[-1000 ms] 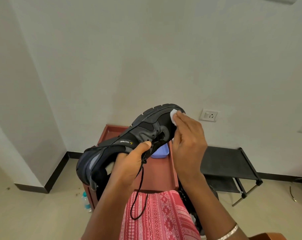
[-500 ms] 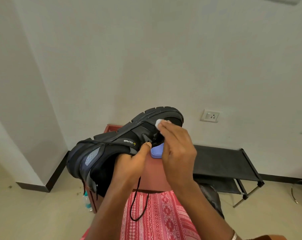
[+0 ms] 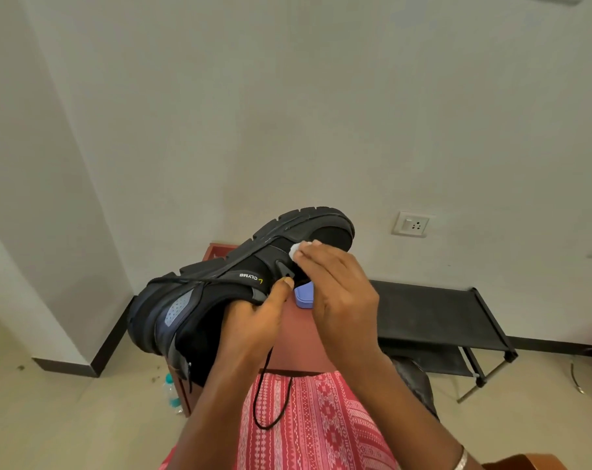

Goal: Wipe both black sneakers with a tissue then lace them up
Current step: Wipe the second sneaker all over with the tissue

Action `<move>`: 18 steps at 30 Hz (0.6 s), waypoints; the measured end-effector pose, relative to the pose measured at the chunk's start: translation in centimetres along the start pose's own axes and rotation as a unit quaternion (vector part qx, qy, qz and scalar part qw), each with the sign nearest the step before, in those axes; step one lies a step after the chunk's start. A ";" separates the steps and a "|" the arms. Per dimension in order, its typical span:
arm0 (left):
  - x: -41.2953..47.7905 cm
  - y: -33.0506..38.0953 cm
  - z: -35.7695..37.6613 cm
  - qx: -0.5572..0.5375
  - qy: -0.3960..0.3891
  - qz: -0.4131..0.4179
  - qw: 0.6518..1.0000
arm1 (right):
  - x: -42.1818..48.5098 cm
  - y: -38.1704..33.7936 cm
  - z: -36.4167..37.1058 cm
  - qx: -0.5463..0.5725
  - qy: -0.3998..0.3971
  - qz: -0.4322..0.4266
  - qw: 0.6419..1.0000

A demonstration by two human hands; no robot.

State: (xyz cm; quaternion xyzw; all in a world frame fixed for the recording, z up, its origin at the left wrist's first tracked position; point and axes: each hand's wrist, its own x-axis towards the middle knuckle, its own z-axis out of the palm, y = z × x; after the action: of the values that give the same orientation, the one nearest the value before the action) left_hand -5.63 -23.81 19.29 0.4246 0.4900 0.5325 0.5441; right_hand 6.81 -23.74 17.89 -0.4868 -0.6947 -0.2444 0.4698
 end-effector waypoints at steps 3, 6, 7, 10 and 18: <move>0.0 -0.2 -0.1 -0.007 0.007 -0.026 1.000 | 1.0 2.1 0.2 -0.017 0.026 0.023 0.999; 0.1 -0.3 -0.1 0.011 -0.002 -0.036 0.999 | 1.8 2.6 0.2 -0.018 0.057 0.082 0.995; 0.1 -0.3 -0.2 0.007 0.000 -0.033 0.999 | 1.7 2.0 0.2 -0.016 0.059 0.087 0.994; 0.2 -0.3 -0.5 0.003 0.005 -0.044 0.999 | 0.2 -0.5 0.5 0.005 0.024 0.043 0.999; 0.2 -0.7 -0.7 0.015 0.009 -0.057 0.998 | 1.4 3.0 0.5 -0.040 0.033 0.071 0.996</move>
State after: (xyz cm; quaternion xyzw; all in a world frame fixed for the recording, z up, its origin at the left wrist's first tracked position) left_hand -6.21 -23.74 18.45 0.3994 0.5264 0.4970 0.5625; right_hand 9.21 -21.55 18.56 -0.5449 -0.6324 -0.2541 0.4885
